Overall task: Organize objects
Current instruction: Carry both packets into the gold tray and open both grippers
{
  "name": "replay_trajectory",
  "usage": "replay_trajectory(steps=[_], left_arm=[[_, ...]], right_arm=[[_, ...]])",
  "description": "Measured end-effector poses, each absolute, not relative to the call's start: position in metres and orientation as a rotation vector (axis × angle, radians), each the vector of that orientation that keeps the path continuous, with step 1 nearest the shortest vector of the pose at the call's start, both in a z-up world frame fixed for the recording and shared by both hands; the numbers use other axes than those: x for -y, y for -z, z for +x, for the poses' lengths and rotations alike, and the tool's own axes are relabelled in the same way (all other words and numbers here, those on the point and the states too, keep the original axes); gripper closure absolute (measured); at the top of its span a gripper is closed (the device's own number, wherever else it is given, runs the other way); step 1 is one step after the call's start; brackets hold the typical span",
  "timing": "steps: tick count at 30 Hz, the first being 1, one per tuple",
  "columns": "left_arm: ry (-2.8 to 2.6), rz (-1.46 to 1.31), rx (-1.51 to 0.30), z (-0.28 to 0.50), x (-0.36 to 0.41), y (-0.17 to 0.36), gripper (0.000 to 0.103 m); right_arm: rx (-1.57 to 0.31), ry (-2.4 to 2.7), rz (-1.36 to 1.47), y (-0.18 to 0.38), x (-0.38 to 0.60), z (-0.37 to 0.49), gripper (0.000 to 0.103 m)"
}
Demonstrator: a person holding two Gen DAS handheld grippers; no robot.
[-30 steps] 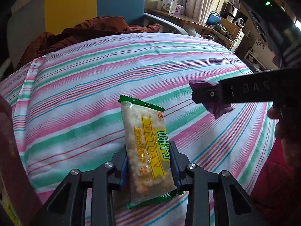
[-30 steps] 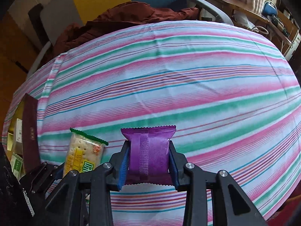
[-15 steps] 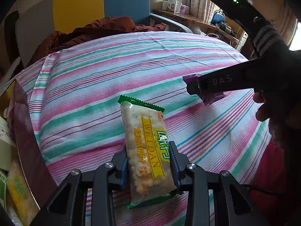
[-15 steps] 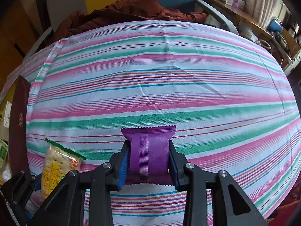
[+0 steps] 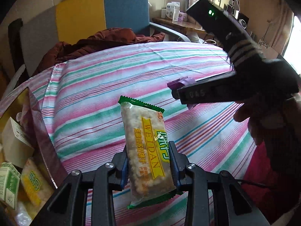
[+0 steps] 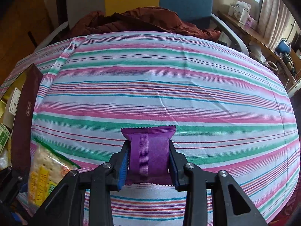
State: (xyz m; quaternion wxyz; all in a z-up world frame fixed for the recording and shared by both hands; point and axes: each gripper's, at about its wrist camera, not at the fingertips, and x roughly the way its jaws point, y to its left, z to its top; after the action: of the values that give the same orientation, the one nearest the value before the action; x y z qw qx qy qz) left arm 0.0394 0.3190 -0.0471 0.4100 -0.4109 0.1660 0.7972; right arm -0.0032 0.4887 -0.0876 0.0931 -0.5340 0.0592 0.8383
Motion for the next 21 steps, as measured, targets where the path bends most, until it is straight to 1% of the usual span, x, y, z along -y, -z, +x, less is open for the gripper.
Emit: replay_trajectory(steps=[12, 21], left_arm=[[-2.097, -0.938, -0.347, 0.041, -0.284, 0.002, 0.067], [-2.167, -0.917, -0.285, 0.031, -0.248, -0.016, 0.067]], right_arm=[[-0.133, -2.519, -1.571, 0.086, -0.482, -0.001, 0.067], [-0.111, -2.499, -1.568, 0.087, -0.481, 0.000, 0.067]])
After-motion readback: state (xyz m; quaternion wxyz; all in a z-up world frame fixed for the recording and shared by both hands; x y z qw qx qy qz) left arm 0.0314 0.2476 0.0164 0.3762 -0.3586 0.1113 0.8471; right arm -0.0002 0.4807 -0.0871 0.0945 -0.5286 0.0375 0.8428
